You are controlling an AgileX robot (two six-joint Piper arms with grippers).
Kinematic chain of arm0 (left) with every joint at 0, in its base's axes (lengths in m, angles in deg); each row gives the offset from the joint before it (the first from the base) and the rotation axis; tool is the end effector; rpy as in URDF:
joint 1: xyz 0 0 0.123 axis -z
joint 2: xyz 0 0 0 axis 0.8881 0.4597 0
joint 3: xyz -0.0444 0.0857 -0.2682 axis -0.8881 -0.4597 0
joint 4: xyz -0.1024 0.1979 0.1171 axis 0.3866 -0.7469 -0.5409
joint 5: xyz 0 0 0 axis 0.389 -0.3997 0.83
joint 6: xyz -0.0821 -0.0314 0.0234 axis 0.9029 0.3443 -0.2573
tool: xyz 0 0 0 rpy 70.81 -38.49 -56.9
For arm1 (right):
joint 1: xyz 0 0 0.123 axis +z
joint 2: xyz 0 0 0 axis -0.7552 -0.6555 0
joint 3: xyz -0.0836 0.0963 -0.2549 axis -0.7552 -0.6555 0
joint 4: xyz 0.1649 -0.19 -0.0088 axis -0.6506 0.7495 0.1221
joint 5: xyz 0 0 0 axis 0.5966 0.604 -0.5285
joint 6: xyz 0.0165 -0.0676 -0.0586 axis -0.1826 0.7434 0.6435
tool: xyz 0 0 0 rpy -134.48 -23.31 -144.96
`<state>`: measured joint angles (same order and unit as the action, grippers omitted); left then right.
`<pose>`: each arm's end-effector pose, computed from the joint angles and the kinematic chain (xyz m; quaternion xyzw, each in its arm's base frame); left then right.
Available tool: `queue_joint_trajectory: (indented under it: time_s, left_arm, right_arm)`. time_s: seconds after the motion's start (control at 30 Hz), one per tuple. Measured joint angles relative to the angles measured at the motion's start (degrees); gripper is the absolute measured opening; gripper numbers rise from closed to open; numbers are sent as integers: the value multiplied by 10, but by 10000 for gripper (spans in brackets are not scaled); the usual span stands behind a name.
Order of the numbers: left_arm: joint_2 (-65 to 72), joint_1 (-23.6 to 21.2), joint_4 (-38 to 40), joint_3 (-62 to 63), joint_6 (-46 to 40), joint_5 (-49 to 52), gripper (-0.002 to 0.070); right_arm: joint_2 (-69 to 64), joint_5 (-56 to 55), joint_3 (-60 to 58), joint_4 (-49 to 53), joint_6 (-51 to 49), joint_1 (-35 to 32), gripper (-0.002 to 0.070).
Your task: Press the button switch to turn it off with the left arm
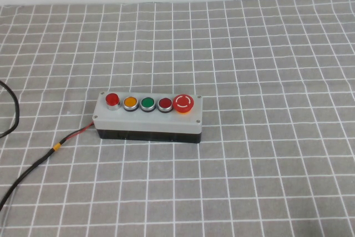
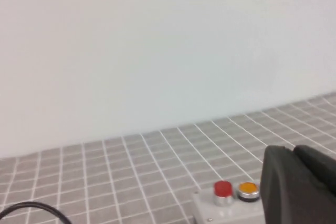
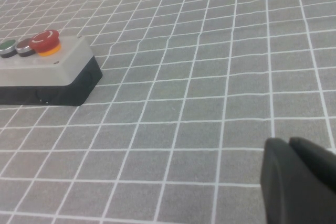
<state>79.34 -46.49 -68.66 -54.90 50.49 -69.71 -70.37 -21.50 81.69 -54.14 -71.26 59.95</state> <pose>0.0458 -0.0156 0.2560 0.1514 0.6502 -0.0583 0.7422 0.0500 0.0212 0.1764 -0.0132 0.7867 0.1839 0.5892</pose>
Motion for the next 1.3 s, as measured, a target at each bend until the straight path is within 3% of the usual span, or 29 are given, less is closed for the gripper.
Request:
queue_joint_trajectory:
  time_s: [0.3, 0.7, 0.93, 1.3]
  left_arm:
    - [-20, -26, -104, -100, 114, -64, -3]
    - [-20, -101, -120, -108, 144, 53, -3]
    - [-20, -103, -120, -108, 153, 151, -3]
    - [-20, -103, -120, -108, 155, 153, -3]
  right_arm:
    - [0, 0, 0, 0, 0, 0, -18]
    - [0, 0, 0, 0, 0, 0, -18]
    - [0, 0, 0, 0, 0, 0, -18]
    - [0, 0, 0, 0, 0, 0, -18]
